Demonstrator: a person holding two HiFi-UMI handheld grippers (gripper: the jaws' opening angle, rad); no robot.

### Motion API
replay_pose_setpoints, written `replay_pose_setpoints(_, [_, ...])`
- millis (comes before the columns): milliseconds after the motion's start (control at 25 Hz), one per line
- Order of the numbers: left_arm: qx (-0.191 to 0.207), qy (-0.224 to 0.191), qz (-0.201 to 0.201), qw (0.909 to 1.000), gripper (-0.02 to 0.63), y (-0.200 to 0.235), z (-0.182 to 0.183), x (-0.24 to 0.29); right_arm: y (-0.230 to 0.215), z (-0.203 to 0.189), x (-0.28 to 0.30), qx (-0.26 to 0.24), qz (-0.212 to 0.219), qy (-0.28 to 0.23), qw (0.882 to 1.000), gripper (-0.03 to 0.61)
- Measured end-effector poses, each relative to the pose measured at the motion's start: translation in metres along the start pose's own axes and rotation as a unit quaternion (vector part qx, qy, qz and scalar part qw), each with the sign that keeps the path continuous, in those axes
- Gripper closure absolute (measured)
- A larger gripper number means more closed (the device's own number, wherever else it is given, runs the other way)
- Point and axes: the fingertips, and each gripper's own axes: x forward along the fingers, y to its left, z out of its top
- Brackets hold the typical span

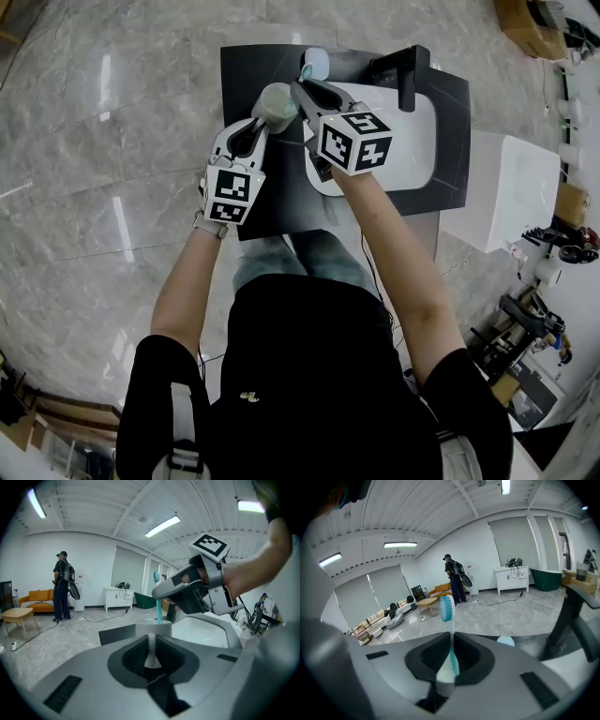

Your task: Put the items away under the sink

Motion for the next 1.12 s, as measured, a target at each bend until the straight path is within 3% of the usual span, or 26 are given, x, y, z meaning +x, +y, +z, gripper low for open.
replay_pose_setpoints(480, [0.018,-0.028,-0.007,0.9994,0.554,-0.017,0.031,-0.038,0.004,0.054,-0.069,0.043,-0.004,-0.109,0.993,0.532])
replay_pose_setpoints(840, [0.046,-0.034,-0.038,0.9976,0.554,-0.034,0.058,-0.053,-0.013,0.082,-0.145,0.084,-0.042,-0.2,0.975,0.532])
replay_pose_setpoints(1120, [0.061,-0.039,-0.065,0.9952,0.554,-0.067,0.074,-0.048,-0.043,0.076,-0.223,0.104,-0.084,-0.247,0.96,0.532])
